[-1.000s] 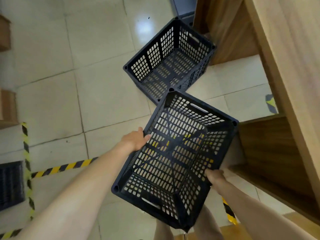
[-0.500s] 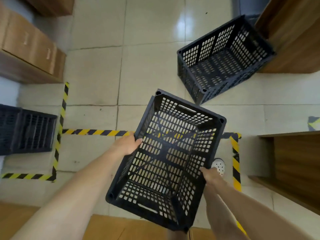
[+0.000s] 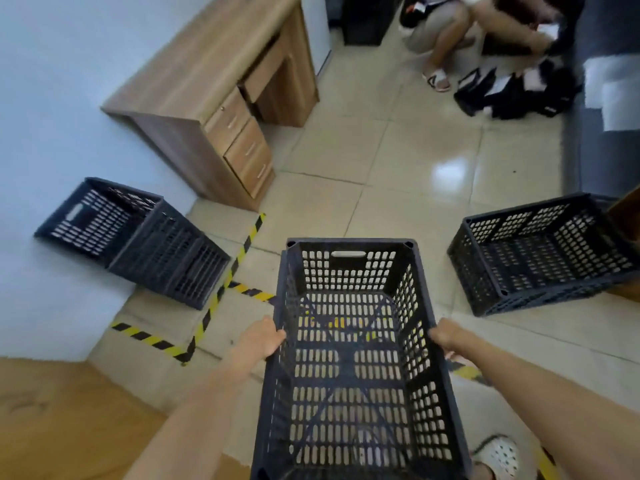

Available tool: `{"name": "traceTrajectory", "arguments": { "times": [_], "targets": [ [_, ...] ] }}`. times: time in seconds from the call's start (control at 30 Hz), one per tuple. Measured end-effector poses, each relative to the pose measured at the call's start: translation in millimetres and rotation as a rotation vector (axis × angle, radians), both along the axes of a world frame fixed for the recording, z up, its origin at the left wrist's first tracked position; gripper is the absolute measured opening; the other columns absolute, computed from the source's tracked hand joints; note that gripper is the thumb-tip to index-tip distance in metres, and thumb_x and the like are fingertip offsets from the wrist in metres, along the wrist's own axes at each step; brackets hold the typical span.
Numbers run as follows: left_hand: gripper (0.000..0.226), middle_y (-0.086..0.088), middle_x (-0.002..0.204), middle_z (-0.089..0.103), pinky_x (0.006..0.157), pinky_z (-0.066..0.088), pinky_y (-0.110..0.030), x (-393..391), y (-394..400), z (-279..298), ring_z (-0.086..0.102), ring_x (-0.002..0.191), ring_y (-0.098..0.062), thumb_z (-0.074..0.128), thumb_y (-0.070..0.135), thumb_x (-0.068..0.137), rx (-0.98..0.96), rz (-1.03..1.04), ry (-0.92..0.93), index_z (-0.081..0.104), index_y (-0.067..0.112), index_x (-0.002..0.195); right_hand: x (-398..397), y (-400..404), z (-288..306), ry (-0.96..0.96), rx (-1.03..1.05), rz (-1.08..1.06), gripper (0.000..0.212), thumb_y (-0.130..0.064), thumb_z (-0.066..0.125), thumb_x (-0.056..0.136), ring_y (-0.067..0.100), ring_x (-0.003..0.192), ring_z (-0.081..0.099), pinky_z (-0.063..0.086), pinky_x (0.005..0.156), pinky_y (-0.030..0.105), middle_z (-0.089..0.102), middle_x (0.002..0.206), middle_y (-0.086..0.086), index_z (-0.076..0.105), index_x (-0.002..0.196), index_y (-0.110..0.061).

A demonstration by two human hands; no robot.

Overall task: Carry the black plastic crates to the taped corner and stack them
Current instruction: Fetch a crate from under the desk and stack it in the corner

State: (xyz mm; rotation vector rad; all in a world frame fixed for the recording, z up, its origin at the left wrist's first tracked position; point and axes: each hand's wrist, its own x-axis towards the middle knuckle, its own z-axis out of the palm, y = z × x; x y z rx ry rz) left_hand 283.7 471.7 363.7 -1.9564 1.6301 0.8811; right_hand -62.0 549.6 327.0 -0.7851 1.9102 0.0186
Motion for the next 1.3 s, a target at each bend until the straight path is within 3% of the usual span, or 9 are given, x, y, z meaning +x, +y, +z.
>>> {"name": "traceTrajectory", "arguments": {
  "times": [0.17, 0.3, 0.37, 0.47, 0.6, 0.67, 0.8, 1.03, 1.3],
  "targets": [
    [0.024, -0.009, 0.096, 0.064, 0.077, 0.056, -0.036, 63, 5, 51, 0.066, 0.079, -0.023, 0.047, 0.026, 0.098, -0.065, 0.091, 0.042, 0.048, 0.009, 0.115, 52, -53, 86, 0.114, -0.104, 0.308, 0.026, -0.015, 0.042, 0.099, 0.02, 0.051, 0.05, 0.046, 0.044, 0.026, 0.054, 0.09, 0.02, 0.055, 0.092, 0.006],
    [0.018, -0.007, 0.074, 0.065, 0.062, 0.051, -0.031, 84, 5, 84, 0.059, 0.057, -0.018, 0.045, 0.022, 0.1, -0.142, 0.097, 0.062, 0.055, 0.013, 0.089, 80, -80, 128, 0.175, -0.159, 0.472, 0.041, -0.022, 0.041, 0.101, 0.033, 0.085, 0.068, 0.053, 0.074, 0.033, 0.065, 0.097, 0.021, 0.06, 0.115, 0.011],
    [0.022, -0.007, 0.07, 0.062, 0.066, 0.053, -0.033, 91, 2, 95, 0.06, 0.059, -0.02, 0.045, 0.021, 0.1, -0.163, 0.126, 0.071, 0.051, 0.014, 0.08, 88, -92, 139, 0.194, -0.192, 0.523, 0.041, -0.022, 0.041, 0.1, 0.035, 0.091, 0.067, 0.052, 0.077, 0.034, 0.067, 0.107, 0.023, 0.06, 0.117, 0.011],
    [0.014, -0.007, 0.078, 0.061, 0.068, 0.053, -0.037, 98, -7, 103, 0.064, 0.07, -0.026, 0.046, 0.022, 0.098, -0.2, 0.158, 0.061, 0.05, 0.009, 0.1, 100, -116, 146, 0.217, -0.253, 0.561, 0.039, -0.022, 0.045, 0.099, 0.035, 0.086, 0.063, 0.049, 0.064, 0.031, 0.065, 0.117, 0.024, 0.059, 0.118, 0.008],
    [0.021, -0.014, 0.105, 0.058, 0.073, 0.045, -0.034, 106, -27, 113, 0.061, 0.097, -0.03, 0.049, 0.02, 0.1, -0.19, 0.171, -0.025, 0.044, 0.003, 0.111, 111, -160, 137, 0.246, -0.297, 0.639, 0.037, -0.02, 0.045, 0.098, 0.037, 0.112, 0.06, 0.047, 0.087, 0.033, 0.062, 0.122, 0.023, 0.06, 0.119, 0.006],
    [0.034, -0.017, 0.123, 0.056, 0.084, 0.046, -0.035, 109, -39, 123, 0.057, 0.111, -0.032, 0.051, 0.022, 0.1, -0.191, 0.19, -0.079, 0.045, -0.001, 0.123, 117, -189, 127, 0.242, -0.338, 0.654, 0.035, -0.022, 0.047, 0.095, 0.036, 0.106, 0.062, 0.048, 0.085, 0.034, 0.064, 0.118, 0.021, 0.062, 0.115, 0.002],
    [0.033, -0.015, 0.114, 0.066, 0.08, 0.053, -0.035, 133, -74, 141, 0.064, 0.1, -0.03, 0.057, 0.028, 0.093, -0.188, 0.282, -0.121, 0.06, 0.003, 0.113, 134, -256, 121, 0.212, -0.39, 0.693, 0.035, -0.026, 0.045, 0.095, 0.029, 0.083, 0.055, 0.049, 0.081, 0.033, 0.066, 0.109, 0.017, 0.063, 0.112, -0.001],
    [0.026, -0.017, 0.104, 0.068, 0.076, 0.059, -0.04, 160, -113, 202, 0.069, 0.083, -0.03, 0.057, 0.021, 0.092, -0.275, 0.424, -0.114, 0.06, 0.003, 0.11, 186, -346, 165, 0.169, -0.502, 0.85, 0.038, -0.027, 0.04, 0.095, 0.035, 0.102, 0.062, 0.048, 0.082, 0.034, 0.065, 0.116, 0.02, 0.063, 0.111, -0.002],
    [0.021, -0.01, 0.097, 0.069, 0.078, 0.059, -0.038, 236, -130, 200, 0.068, 0.085, -0.026, 0.056, 0.028, 0.092, -0.319, 0.465, -0.168, 0.061, 0.009, 0.1, 281, -395, 194, 0.277, -0.603, 0.981, 0.037, -0.031, 0.041, 0.097, 0.032, 0.103, 0.064, 0.049, 0.083, 0.036, 0.065, 0.115, 0.015, 0.061, 0.115, -0.006]
  ]
}}
